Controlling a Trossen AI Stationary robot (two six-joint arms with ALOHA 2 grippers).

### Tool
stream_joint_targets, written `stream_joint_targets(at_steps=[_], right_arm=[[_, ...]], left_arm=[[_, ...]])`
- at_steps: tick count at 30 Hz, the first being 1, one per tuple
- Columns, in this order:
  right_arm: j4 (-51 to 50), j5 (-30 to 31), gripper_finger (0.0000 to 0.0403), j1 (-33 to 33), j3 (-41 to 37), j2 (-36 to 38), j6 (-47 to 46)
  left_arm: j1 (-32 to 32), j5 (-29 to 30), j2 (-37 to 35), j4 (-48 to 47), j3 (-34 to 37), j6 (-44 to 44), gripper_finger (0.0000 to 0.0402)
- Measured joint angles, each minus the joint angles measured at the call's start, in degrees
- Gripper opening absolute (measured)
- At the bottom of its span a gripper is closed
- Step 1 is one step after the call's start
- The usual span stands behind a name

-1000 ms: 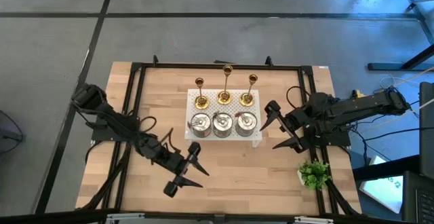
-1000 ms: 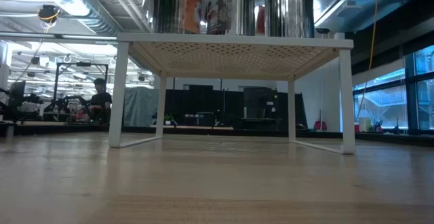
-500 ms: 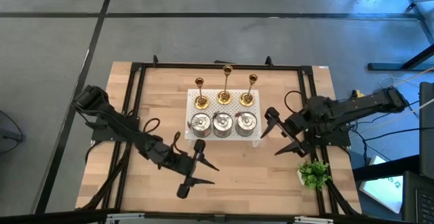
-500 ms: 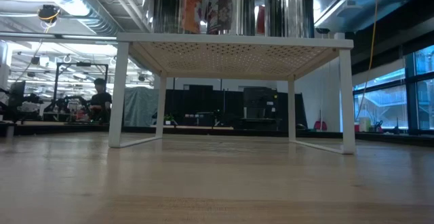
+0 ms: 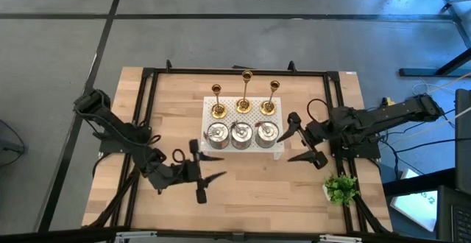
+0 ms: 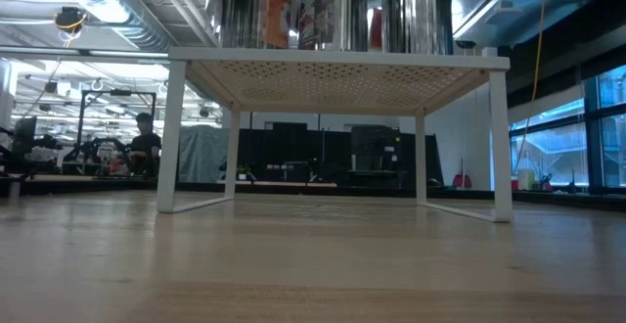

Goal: Pick & Place candle stick holders
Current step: Adjust the silver scented candles on the shelf

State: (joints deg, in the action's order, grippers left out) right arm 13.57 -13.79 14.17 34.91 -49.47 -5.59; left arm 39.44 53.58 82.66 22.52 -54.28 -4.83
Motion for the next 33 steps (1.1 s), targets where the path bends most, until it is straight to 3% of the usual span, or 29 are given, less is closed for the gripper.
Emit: stream_joint_targets(at_steps=[5, 14, 20, 26, 33], right_arm=[[-9.4, 4.3, 0.0328, 0.0, 2.8, 0.0, -0.3], [-17.0, 5.4, 0.0328, 0.0, 5.4, 0.0, -1.9], [-24.0, 8.1, 0.0328, 0.0, 6.7, 0.0, -5.7], [-24.3, 8.2, 0.0328, 0.0, 6.8, 0.0, -6.2], [-25.7, 8.2, 0.0328, 0.0, 6.8, 0.0, -8.7]], left_arm=[[0.4, 6.8, -1.4, -3.5, 0.0, 3.5, 0.0176], [-1.0, 7.4, -1.6, -12.3, 0.0, 11.9, 0.0163], [-0.2, 9.9, -2.4, -14.2, 0.0, 13.1, 0.0156], [1.8, 14.5, -4.6, -15.5, 0.0, 12.5, 0.0149], [2.2, 15.8, -5.6, -21.4, 0.0, 17.2, 0.0136]])
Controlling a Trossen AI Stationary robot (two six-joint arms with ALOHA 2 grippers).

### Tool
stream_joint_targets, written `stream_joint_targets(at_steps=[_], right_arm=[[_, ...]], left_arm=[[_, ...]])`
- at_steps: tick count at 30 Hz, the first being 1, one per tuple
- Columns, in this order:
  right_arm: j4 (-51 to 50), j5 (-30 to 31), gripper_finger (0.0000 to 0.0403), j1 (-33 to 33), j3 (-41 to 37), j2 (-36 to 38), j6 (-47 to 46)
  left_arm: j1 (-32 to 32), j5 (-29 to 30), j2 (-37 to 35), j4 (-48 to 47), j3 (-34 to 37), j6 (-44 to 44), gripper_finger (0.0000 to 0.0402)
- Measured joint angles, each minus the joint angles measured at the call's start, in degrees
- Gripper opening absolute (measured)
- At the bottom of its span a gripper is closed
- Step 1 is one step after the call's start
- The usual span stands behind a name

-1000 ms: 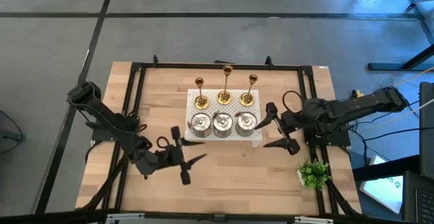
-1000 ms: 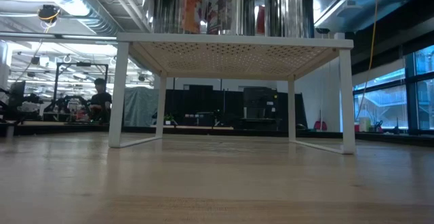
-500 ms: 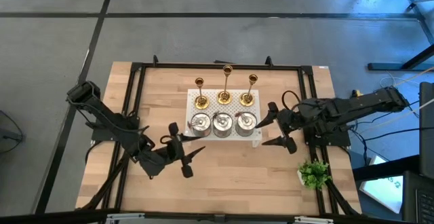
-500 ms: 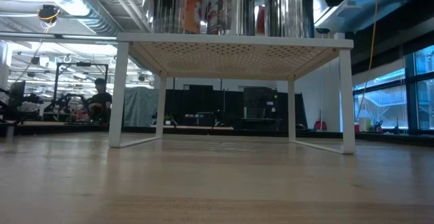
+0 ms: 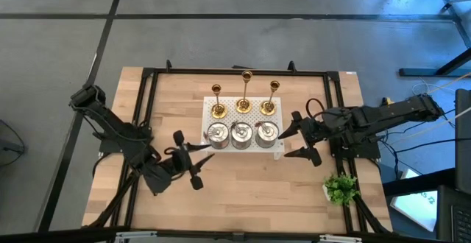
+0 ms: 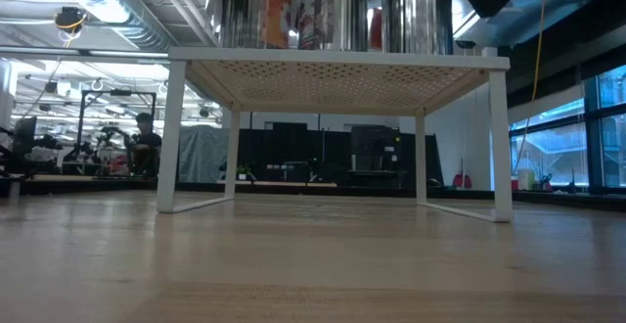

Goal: Pick & Place candle stick holders
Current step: Adjust the silver scented candles on the shelf

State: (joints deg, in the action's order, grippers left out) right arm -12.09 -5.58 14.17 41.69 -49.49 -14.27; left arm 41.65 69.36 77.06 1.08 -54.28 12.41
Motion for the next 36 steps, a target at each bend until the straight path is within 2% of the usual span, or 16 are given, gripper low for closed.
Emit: stream_joint_targets(at_steps=[6, 14, 19, 25, 30, 36], right_arm=[[-1.2, 0.0, 0.0328, 0.0, 0.0, 0.0, -1.8], [-3.2, -0.4, 0.0328, 0.0, 0.0, 0.0, -4.5], [-4.3, -0.4, 0.0328, 0.0, 0.0, 0.0, -5.0], [-4.5, -0.5, 0.0328, 0.0, 0.0, 0.0, -5.6], [-4.7, -0.6, 0.0328, 0.0, 0.0, 0.0, -5.9], [-4.7, -0.6, 0.0328, 0.0, 0.0, 0.0, -5.9]], left_arm=[[-0.3, 0.0, 0.0, -7.9, 0.0, 7.7, 0.0113], [-0.4, 0.0, 0.0, -15.3, 0.0, 13.6, 0.0082], [-0.9, -0.4, 0.0, -20.5, 0.0, 19.1, 0.0048], [-0.9, -3.5, 0.0, -21.9, 0.0, 20.0, 0.0005], [-0.9, -7.4, 0.0, -22.1, 0.0, 20.1, 0.0002], [-0.9, -7.7, 0.0, -22.7, 0.0, 21.0, 0.0002]])
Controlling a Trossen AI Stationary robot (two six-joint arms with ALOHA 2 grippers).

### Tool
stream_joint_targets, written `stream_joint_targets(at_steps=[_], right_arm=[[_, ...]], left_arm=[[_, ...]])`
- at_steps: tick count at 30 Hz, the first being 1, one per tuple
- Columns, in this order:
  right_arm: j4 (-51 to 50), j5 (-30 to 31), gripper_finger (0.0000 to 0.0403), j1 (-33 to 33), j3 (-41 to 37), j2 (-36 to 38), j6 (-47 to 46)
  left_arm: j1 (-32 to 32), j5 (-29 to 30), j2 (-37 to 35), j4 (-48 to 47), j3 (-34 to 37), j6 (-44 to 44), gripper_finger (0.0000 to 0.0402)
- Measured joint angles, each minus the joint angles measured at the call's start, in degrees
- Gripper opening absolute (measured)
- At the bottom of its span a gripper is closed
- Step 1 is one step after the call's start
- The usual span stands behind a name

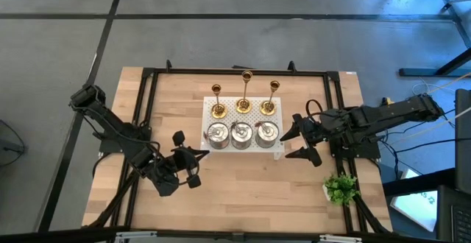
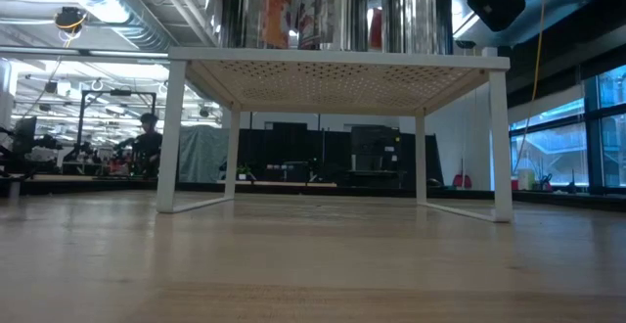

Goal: Pick & Place candle stick holders
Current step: Adjust the silver scented candles on the shelf

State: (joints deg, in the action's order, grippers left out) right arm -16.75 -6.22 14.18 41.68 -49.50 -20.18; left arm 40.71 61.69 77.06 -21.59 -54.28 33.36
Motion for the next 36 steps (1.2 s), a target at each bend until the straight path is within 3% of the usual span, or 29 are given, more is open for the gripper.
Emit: stream_joint_targets(at_steps=[10, 36], right_arm=[[0.0, 0.0, 0.0328, 0.0, 0.0, 0.0, 0.0], [-0.2, 0.0, 0.0328, 0.0, 0.0, 0.0, 0.0]], left_arm=[[-1.9, 2.0, 0.0, -4.8, 0.0, 4.3, 0.0001], [-8.0, -2.2, 0.2, -9.3, 0.0, 7.4, 0.0001]])
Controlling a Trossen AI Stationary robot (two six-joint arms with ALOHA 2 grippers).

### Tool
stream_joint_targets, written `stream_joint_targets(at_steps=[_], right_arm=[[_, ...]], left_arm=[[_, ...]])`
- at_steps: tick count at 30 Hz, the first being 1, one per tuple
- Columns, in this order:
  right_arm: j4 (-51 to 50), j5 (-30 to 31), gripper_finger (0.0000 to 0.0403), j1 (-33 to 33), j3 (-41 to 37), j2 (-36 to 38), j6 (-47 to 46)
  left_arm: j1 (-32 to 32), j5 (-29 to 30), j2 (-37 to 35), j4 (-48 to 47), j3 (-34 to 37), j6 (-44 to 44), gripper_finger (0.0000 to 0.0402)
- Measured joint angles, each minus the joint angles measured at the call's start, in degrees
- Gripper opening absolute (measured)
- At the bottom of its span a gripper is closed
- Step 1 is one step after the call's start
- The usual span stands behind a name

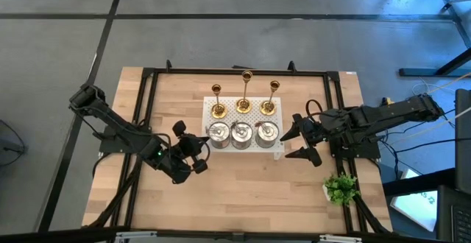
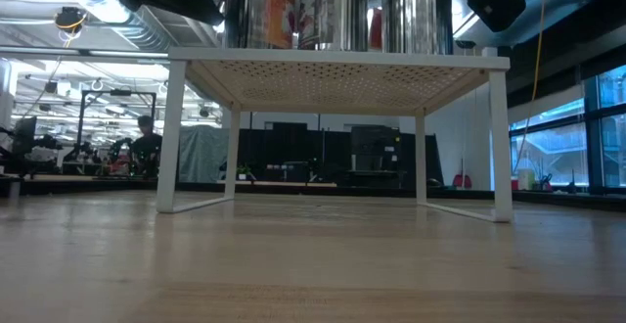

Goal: Pick & Place candle stick holders
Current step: Adjust the silver scented candles on the shelf

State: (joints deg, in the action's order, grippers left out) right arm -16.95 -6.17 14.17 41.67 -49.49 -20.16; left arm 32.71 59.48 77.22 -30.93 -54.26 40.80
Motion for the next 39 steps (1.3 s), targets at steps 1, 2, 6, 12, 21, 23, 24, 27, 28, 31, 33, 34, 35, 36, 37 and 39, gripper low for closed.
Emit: stream_joint_targets(at_steps=[1, 2, 6, 12, 21, 23, 24, 27, 28, 31, 33, 34, 35, 36, 37, 39], right_arm=[[0.0, 0.0, 0.0328, -0.1, 0.0, 0.0, 0.0], [0.0, 0.0, 0.0328, -0.3, 0.0, 0.0, 0.0], [0.0, 0.0, 0.0328, -1.2, 0.0, -0.2, 0.0], [0.6, 0.0, 0.0328, -2.4, 0.0, -1.9, 0.3], [4.9, -5.8, 0.0328, -4.9, 0.0, -5.4, 3.6], [5.2, -7.4, 0.0328, -5.4, 0.0, -6.2, 3.7], [5.2, -8.3, 0.0328, -5.6, 0.0, -6.5, 3.7], [5.2, -10.4, 0.0328, -6.0, 0.0, -7.0, 3.2], [5.2, -10.5, 0.0328, -6.0, 0.0, -7.0, 3.0], [5.4, -10.6, 0.0328, -6.0, 0.0, -7.0, 2.7], [5.9, -10.6, 0.0328, -6.0, 0.0, -7.0, 2.6], [6.1, -10.6, 0.0328, -6.0, 0.0, -7.0, 2.6], [6.2, -10.6, 0.0328, -6.0, 0.0, -7.0, 2.6], [6.2, -10.6, 0.0328, -6.0, 0.0, -7.0, 2.6], [6.3, -10.6, 0.0328, -6.0, 0.0, -7.0, 2.6], [6.5, -10.6, 0.0328, -6.0, 0.0, -7.0, 2.8]], left_arm=[[0.0, -0.1, 0.0, 0.0, 0.0, 0.0, 0.0001], [0.0, -0.1, 0.0, 0.0, 0.0, 0.0, 0.0001], [-0.2, -0.1, 0.0, 0.1, 0.0, -0.5, 0.0002], [-0.3, -0.1, 0.0, 3.0, 0.0, -4.5, 0.0002], [-0.9, -0.6, 0.1, 4.0, 0.0, -5.6, 0.0001], [-0.9, -0.6, 0.1, 4.0, 0.0, -5.6, 0.0001], [-0.9, -0.6, 0.1, 4.0, 0.0, -5.6, 0.0001], [-1.0, -0.7, 0.1, 4.0, 0.0, -5.6, 0.0002], [-1.0, -0.7, 0.1, 4.0, 0.0, -5.6, 0.0001], [-1.0, -0.7, 0.1, 4.0, 0.0, -5.6, 0.0001], [-1.0, -0.7, 0.1, 4.0, 0.0, -5.6, 0.0002], [-1.0, -0.7, 0.1, 4.0, 0.0, -5.6, 0.0002], [-1.0, -0.7, 0.1, 4.0, 0.0, -5.6, 0.0001], [-1.0, -0.7, 0.1, 4.0, 0.0, -5.6, 0.0001], [-1.0, -0.7, 0.1, 4.0, 0.0, -5.6, 0.0001], [-1.0, -0.7, 0.1, 4.0, 0.0, -5.6, 0.0002]])
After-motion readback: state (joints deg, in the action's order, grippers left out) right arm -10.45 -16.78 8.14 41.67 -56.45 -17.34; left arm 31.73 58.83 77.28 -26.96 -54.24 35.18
